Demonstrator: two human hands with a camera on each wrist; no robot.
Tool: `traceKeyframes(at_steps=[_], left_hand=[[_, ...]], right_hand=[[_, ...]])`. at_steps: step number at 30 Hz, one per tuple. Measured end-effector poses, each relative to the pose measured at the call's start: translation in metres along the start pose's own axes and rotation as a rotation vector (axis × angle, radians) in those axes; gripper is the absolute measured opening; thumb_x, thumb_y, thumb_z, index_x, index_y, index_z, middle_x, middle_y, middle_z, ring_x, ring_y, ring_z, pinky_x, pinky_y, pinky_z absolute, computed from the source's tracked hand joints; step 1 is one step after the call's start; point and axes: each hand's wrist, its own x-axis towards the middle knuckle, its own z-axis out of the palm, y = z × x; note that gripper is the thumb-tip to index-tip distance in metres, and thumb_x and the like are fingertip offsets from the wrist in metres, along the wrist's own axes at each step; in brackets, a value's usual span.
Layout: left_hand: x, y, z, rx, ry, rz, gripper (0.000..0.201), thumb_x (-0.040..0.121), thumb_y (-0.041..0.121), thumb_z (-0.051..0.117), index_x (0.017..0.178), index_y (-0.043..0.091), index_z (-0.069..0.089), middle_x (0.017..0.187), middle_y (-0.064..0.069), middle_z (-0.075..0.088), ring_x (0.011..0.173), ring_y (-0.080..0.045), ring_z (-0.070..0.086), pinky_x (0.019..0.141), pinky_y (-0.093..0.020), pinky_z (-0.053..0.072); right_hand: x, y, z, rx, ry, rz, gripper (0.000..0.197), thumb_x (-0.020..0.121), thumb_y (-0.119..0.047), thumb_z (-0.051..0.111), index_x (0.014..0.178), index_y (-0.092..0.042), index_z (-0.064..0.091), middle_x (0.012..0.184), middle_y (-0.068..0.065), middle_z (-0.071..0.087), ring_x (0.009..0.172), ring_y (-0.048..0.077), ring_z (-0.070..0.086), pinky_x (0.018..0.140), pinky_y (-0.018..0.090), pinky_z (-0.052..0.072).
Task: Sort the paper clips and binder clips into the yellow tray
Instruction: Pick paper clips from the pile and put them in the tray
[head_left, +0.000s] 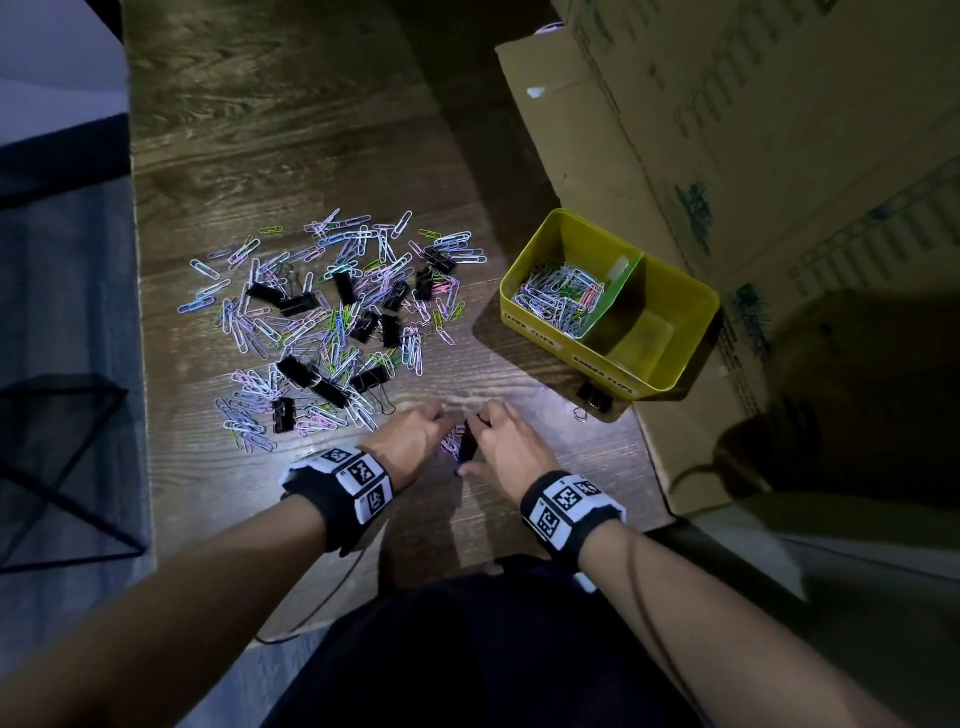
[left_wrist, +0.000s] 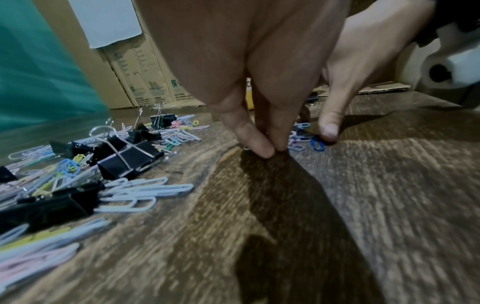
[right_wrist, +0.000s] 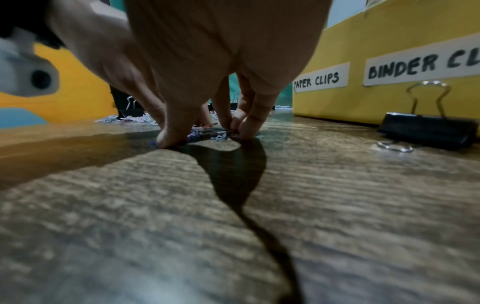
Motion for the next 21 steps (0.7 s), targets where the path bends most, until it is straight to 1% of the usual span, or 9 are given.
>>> traceKeyframes(at_steps=[3, 6, 8, 10, 13, 15, 17, 19, 21], left_hand=[[-0.003, -0.004, 0.006, 0.036, 0.062, 0.016, 0.046, 0.085, 0.024, 0.06, 0.129, 0.019, 0.051, 0.115, -0.011, 0.054, 0.104, -0.034, 0.057, 0.087, -0.04, 0.049], [-0.008, -0.007, 0.01, 0.113, 0.105, 0.089, 0.06, 0.074, 0.034, 0.071, 0.127, 0.016, 0.05, 0.122, -0.011, 0.051, 0.107, -0.03, 0.051, 0.091, -0.04, 0.048], [-0.01, -0.007, 0.01, 0.139, 0.073, 0.107, 0.072, 0.069, 0.031, 0.075, 0.132, 0.012, 0.044, 0.13, -0.014, 0.046, 0.112, -0.032, 0.047, 0.096, -0.042, 0.044], [-0.01, -0.006, 0.01, 0.159, 0.038, 0.094, 0.07, 0.071, 0.025, 0.073, 0.133, 0.01, 0.045, 0.133, -0.014, 0.046, 0.115, -0.033, 0.045, 0.099, -0.043, 0.042], [-0.009, -0.004, 0.011, 0.096, 0.075, 0.091, 0.051, 0.075, 0.018, 0.07, 0.123, 0.008, 0.056, 0.121, -0.016, 0.055, 0.105, -0.037, 0.052, 0.091, -0.045, 0.047], [-0.007, -0.003, 0.011, 0.06, 0.086, 0.082, 0.044, 0.076, 0.02, 0.068, 0.118, 0.008, 0.06, 0.11, -0.016, 0.06, 0.096, -0.037, 0.055, 0.084, -0.046, 0.05], [-0.006, -0.003, 0.011, 0.05, 0.092, 0.07, 0.04, 0.078, 0.021, 0.065, 0.116, 0.008, 0.061, 0.104, -0.015, 0.061, 0.092, -0.036, 0.057, 0.081, -0.046, 0.051], [-0.004, -0.001, 0.011, 0.052, 0.101, 0.07, 0.037, 0.081, 0.022, 0.061, 0.115, 0.006, 0.061, 0.101, -0.015, 0.063, 0.09, -0.036, 0.059, 0.078, -0.045, 0.052], [-0.002, 0.002, 0.009, 0.062, 0.085, 0.085, 0.041, 0.085, 0.031, 0.045, 0.111, 0.004, 0.061, 0.096, -0.016, 0.063, 0.085, -0.036, 0.06, 0.073, -0.045, 0.053]], right_hand=[[0.002, 0.003, 0.0, 0.016, -0.007, -0.02, 0.059, 0.091, -0.033, 0.058, 0.139, -0.004, 0.04, 0.132, 0.016, 0.045, 0.13, 0.031, 0.035, 0.105, 0.039, 0.033], [0.005, 0.006, 0.002, 0.044, -0.007, -0.022, 0.04, 0.092, -0.029, 0.056, 0.123, -0.004, 0.056, 0.124, 0.015, 0.05, 0.123, 0.031, 0.043, 0.1, 0.04, 0.039], [0.006, 0.007, 0.001, 0.08, -0.021, -0.017, 0.035, 0.092, -0.027, 0.057, 0.118, -0.004, 0.06, 0.121, 0.015, 0.052, 0.119, 0.031, 0.047, 0.096, 0.04, 0.042], [0.006, 0.006, 0.001, 0.096, -0.024, -0.026, 0.033, 0.093, -0.025, 0.056, 0.119, -0.006, 0.06, 0.119, 0.015, 0.054, 0.116, 0.031, 0.05, 0.093, 0.038, 0.044], [0.008, 0.006, 0.002, 0.137, -0.008, 0.008, 0.029, 0.093, -0.022, 0.055, 0.117, -0.005, 0.059, 0.116, 0.015, 0.058, 0.109, 0.032, 0.056, 0.087, 0.037, 0.046], [0.01, 0.006, 0.002, 0.191, -0.005, 0.066, 0.027, 0.091, -0.021, 0.056, 0.113, -0.006, 0.06, 0.111, 0.015, 0.061, 0.105, 0.033, 0.058, 0.085, 0.037, 0.048], [0.01, 0.006, 0.002, 0.238, -0.003, 0.1, 0.025, 0.089, -0.02, 0.057, 0.111, -0.009, 0.061, 0.109, 0.014, 0.062, 0.103, 0.032, 0.058, 0.085, 0.038, 0.049], [0.008, 0.007, 0.0, 0.256, 0.011, 0.076, 0.023, 0.088, -0.016, 0.058, 0.11, -0.009, 0.064, 0.109, 0.011, 0.061, 0.102, 0.03, 0.058, 0.085, 0.038, 0.049], [0.004, 0.01, 0.0, 0.24, 0.036, 0.005, 0.027, 0.088, -0.014, 0.059, 0.115, -0.008, 0.064, 0.111, 0.011, 0.059, 0.102, 0.029, 0.057, 0.085, 0.036, 0.048]])
